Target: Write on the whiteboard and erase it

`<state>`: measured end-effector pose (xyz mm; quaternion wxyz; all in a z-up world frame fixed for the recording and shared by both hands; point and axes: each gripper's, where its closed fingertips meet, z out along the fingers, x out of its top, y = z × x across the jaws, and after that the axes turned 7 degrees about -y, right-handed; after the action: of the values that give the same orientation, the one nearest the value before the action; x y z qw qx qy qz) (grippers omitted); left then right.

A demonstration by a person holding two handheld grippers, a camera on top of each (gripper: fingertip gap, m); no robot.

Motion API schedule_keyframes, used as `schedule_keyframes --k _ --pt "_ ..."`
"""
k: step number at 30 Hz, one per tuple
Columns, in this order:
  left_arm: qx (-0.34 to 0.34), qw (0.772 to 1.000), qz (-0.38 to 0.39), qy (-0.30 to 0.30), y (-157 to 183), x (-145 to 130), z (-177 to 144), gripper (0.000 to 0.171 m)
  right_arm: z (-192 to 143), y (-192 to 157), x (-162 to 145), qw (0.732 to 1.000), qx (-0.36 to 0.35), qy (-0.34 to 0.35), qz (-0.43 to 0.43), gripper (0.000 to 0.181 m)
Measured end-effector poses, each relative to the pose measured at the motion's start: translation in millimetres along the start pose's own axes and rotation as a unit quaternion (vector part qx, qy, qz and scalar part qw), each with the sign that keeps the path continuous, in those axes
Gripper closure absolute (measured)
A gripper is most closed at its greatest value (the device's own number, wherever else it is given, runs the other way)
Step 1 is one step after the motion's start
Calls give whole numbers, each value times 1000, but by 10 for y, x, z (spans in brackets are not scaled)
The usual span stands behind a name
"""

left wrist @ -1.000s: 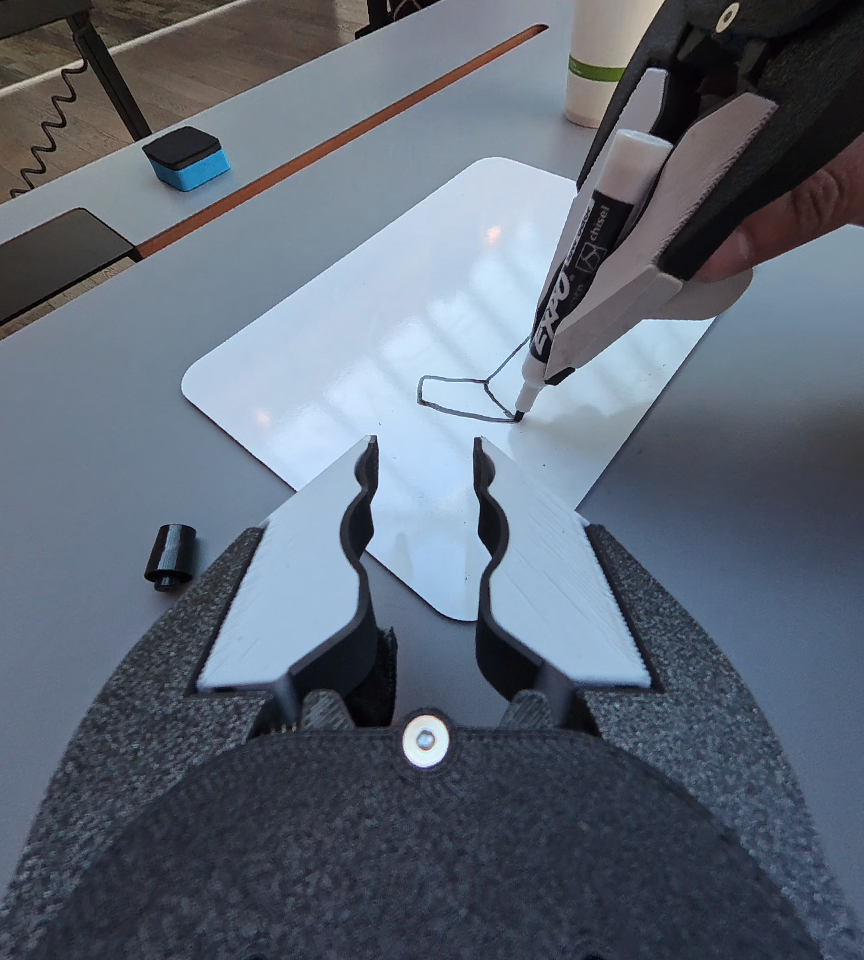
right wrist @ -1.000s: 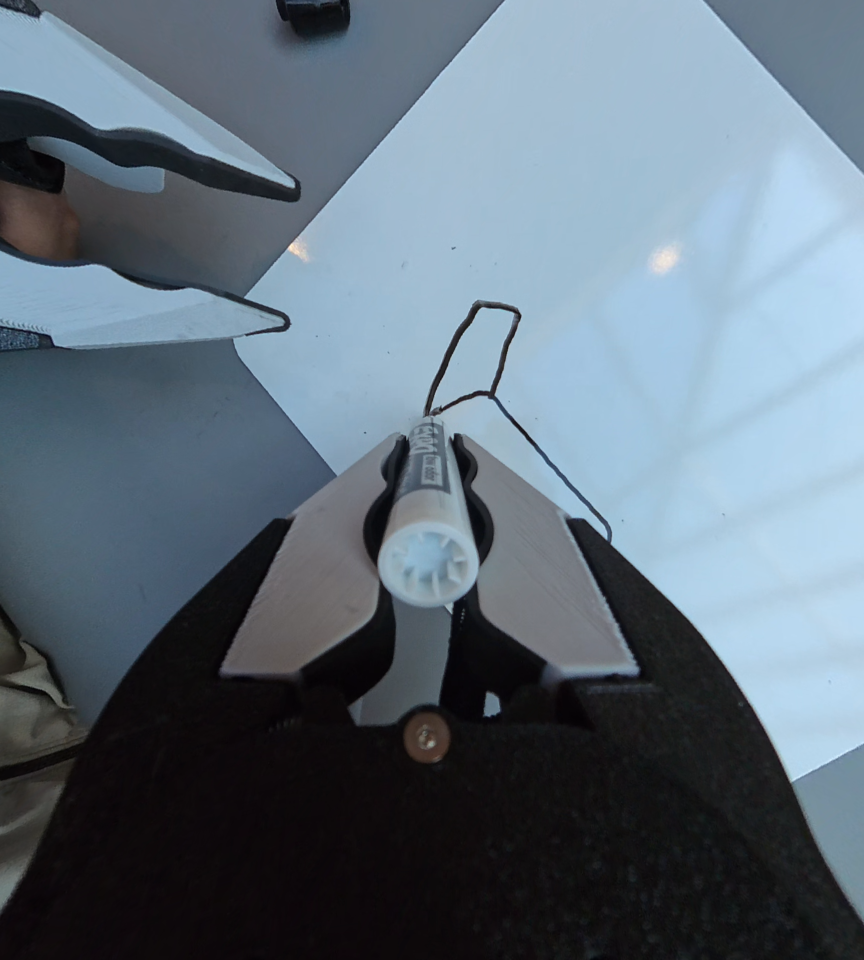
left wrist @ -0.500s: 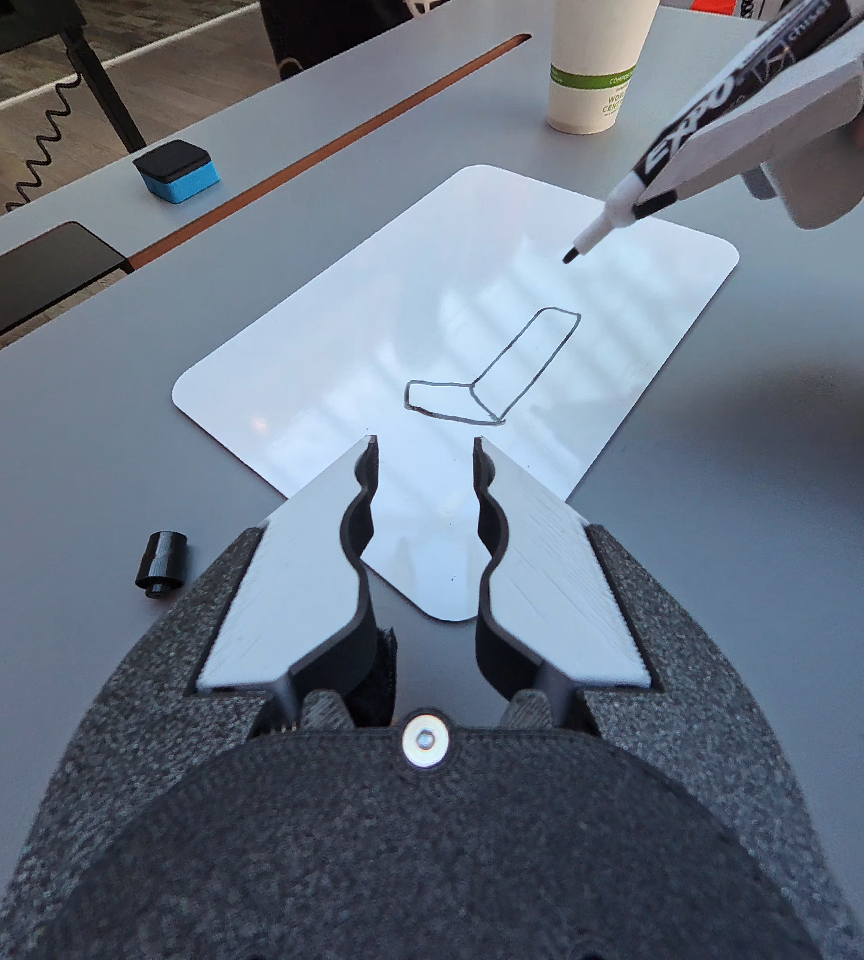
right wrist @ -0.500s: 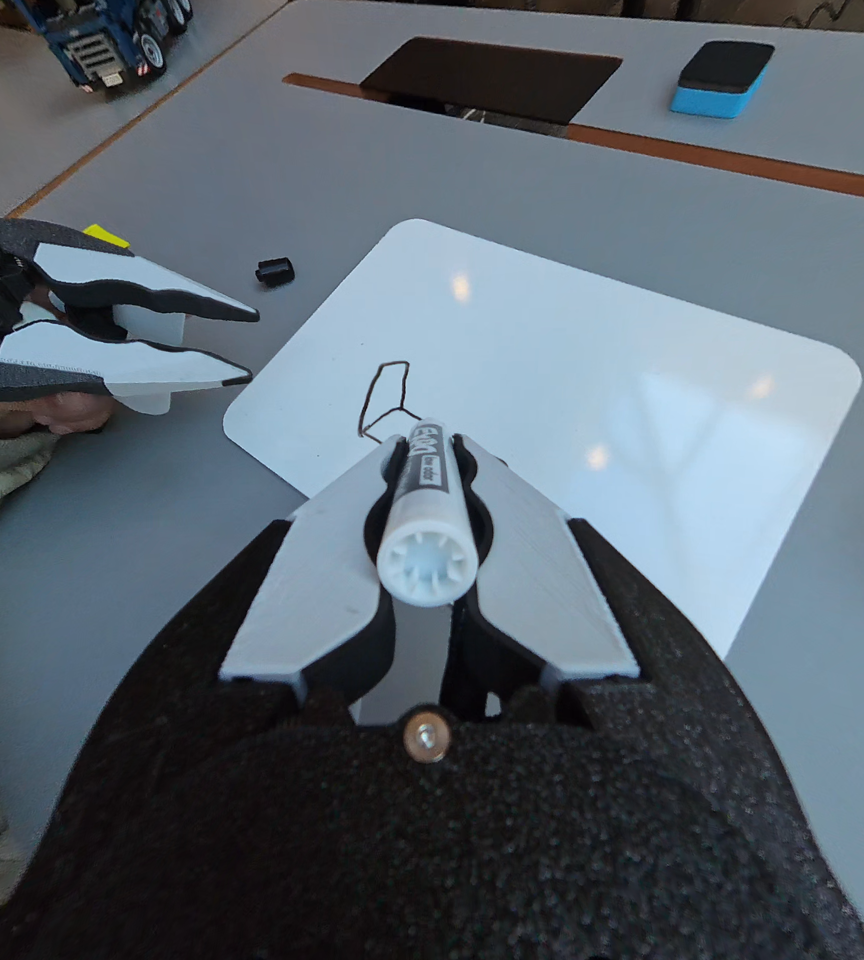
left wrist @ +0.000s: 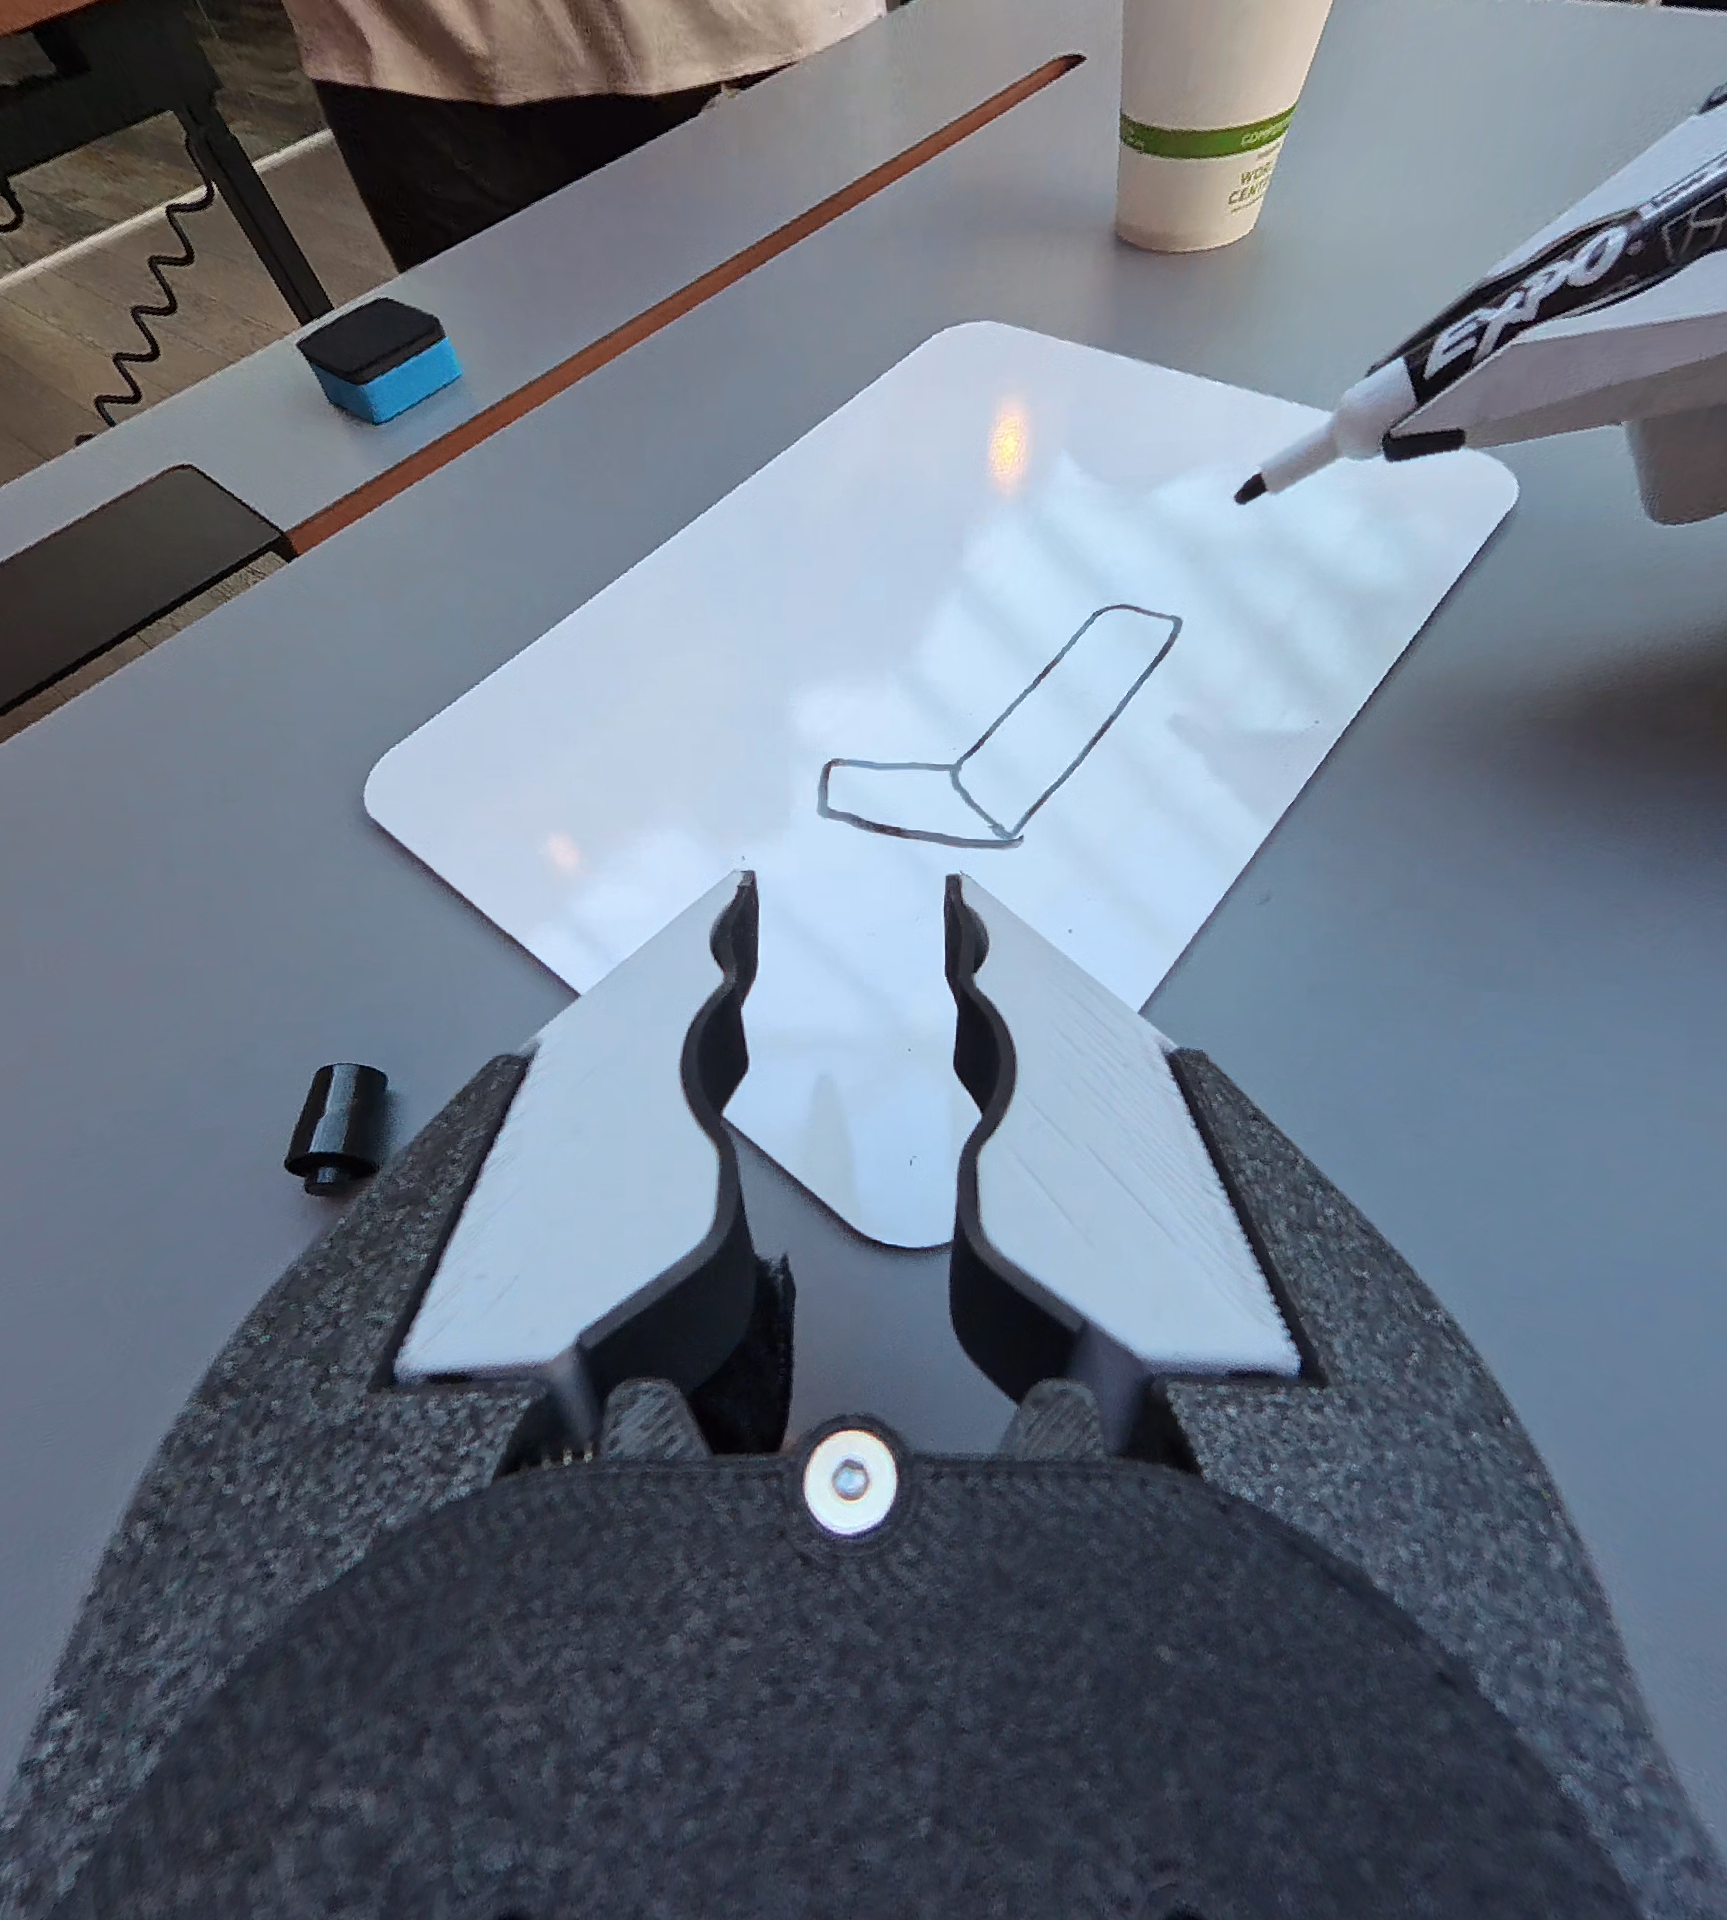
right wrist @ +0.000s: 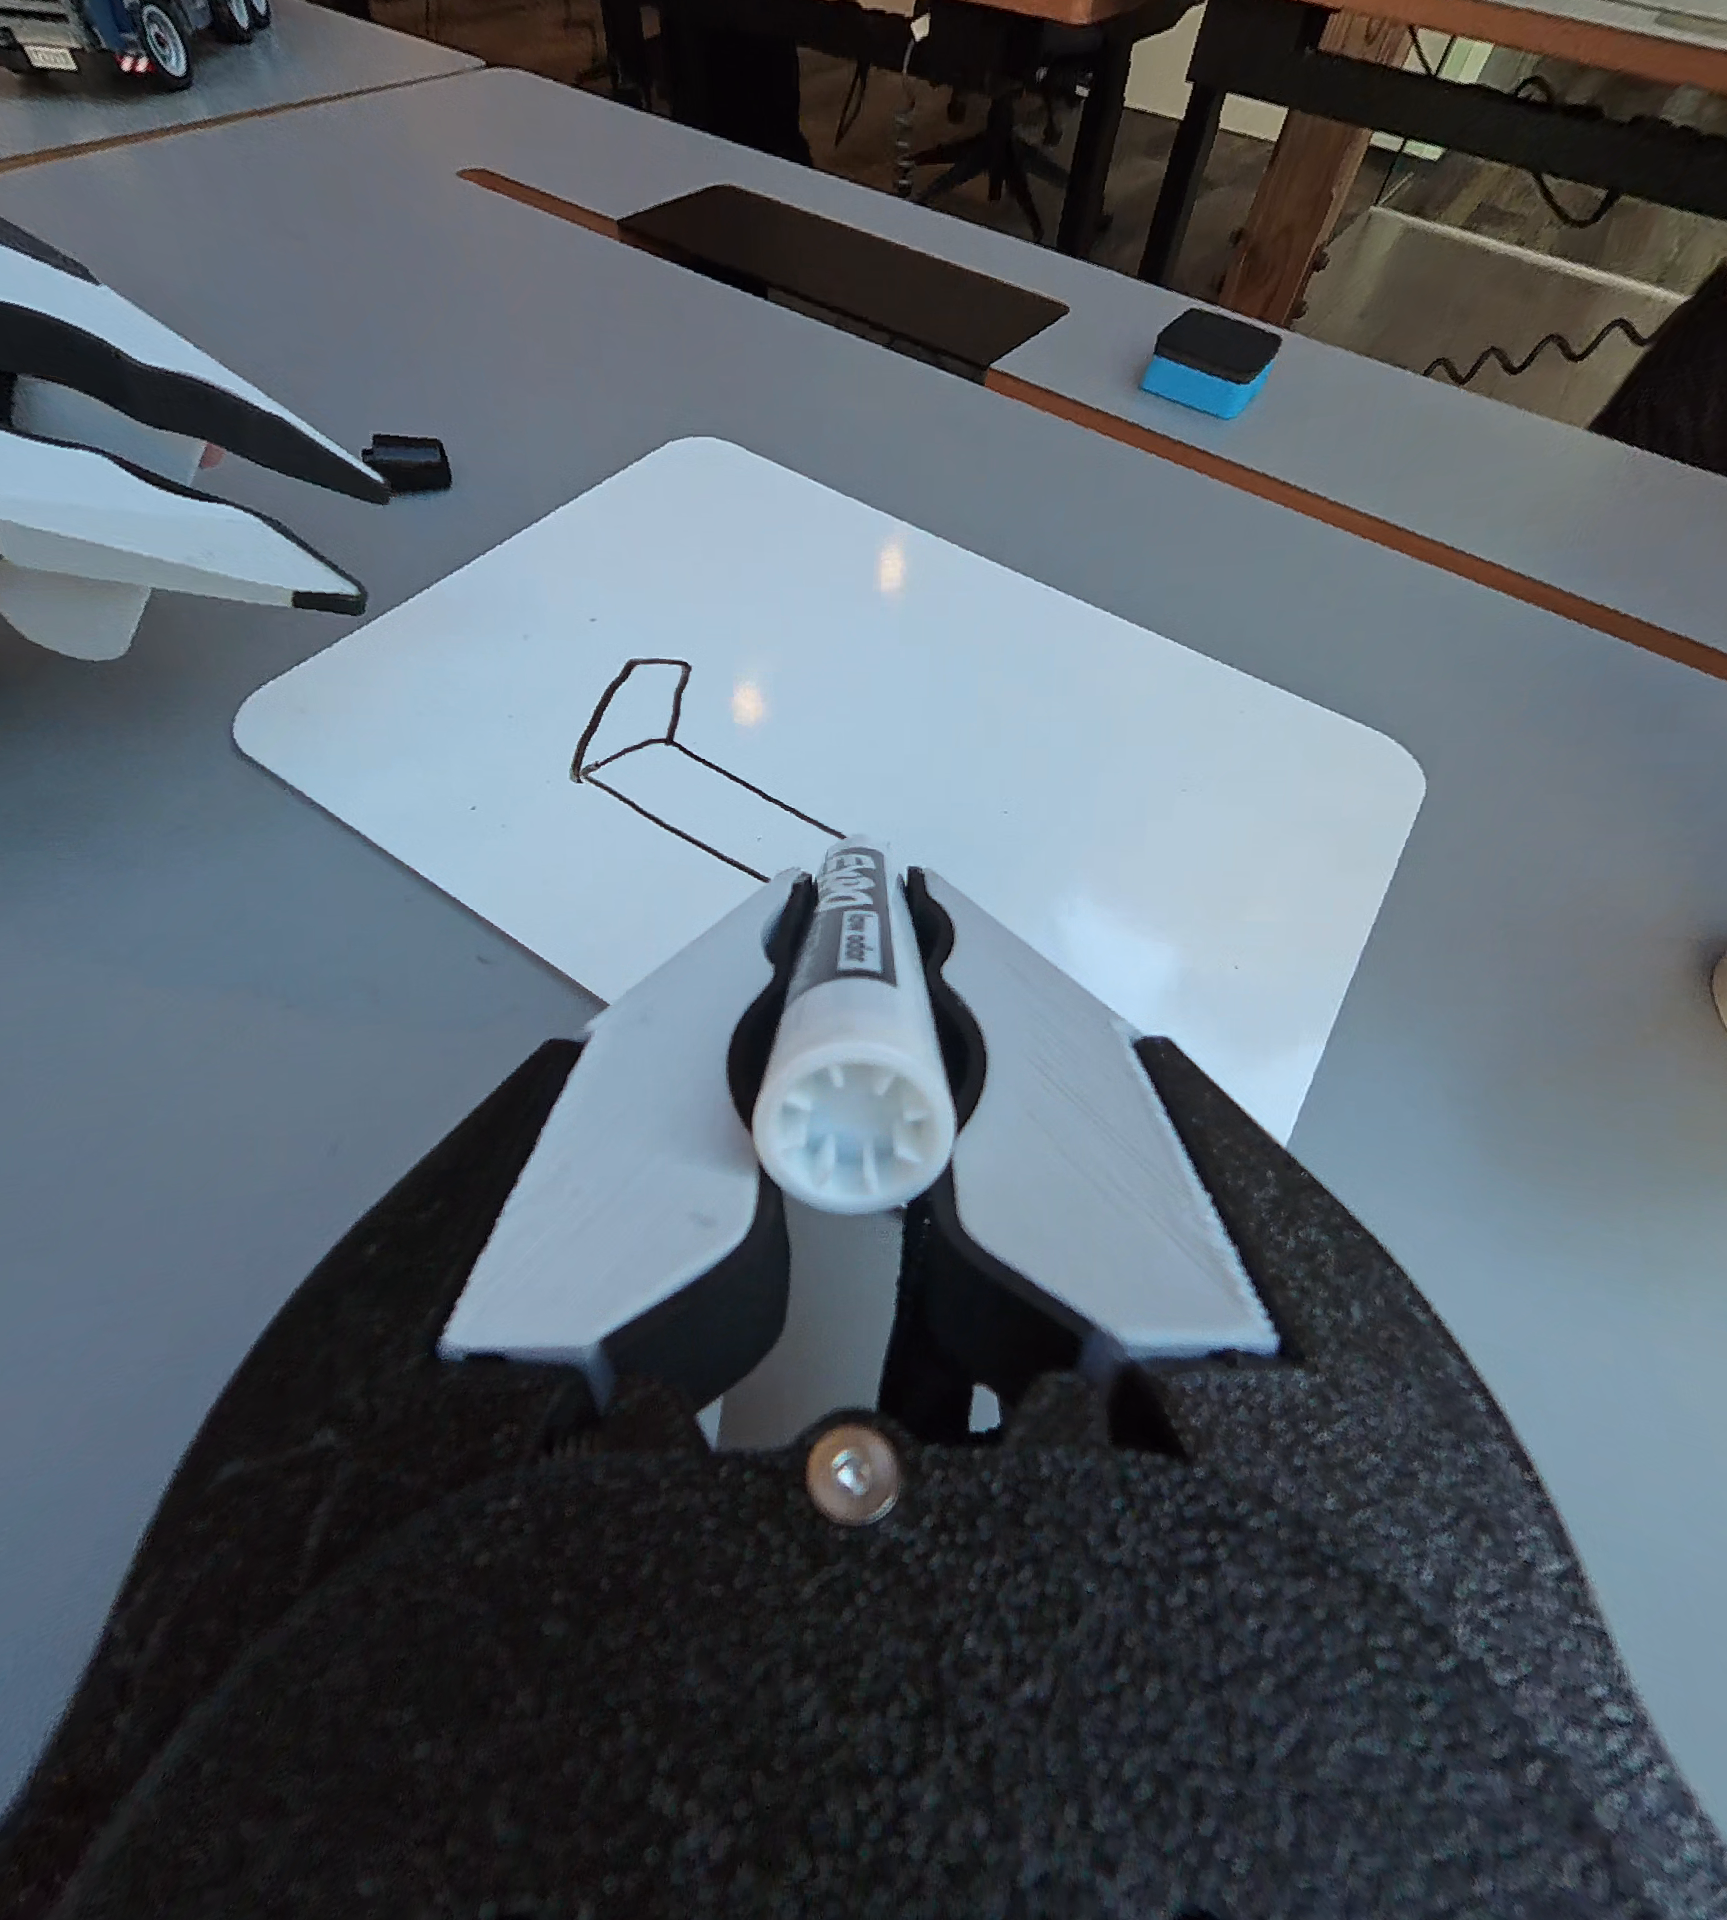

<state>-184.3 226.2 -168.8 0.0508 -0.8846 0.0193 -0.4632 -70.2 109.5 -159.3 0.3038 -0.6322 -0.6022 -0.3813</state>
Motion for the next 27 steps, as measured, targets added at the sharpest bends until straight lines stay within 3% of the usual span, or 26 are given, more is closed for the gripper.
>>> schedule_keyframes --k 9,20,27 --pt "-3 1000 -22 -8 -76 -50 21 136 93 -153 -75 999 9 -26 -33 163" --pt "-5 1000 -12 8 -31 53 -98 136 81 -137 -52 999 43 -29 -1 163" --pt "-20 999 -44 -2 -91 8 -80 136 205 14 62 986 122 -111 27 163"
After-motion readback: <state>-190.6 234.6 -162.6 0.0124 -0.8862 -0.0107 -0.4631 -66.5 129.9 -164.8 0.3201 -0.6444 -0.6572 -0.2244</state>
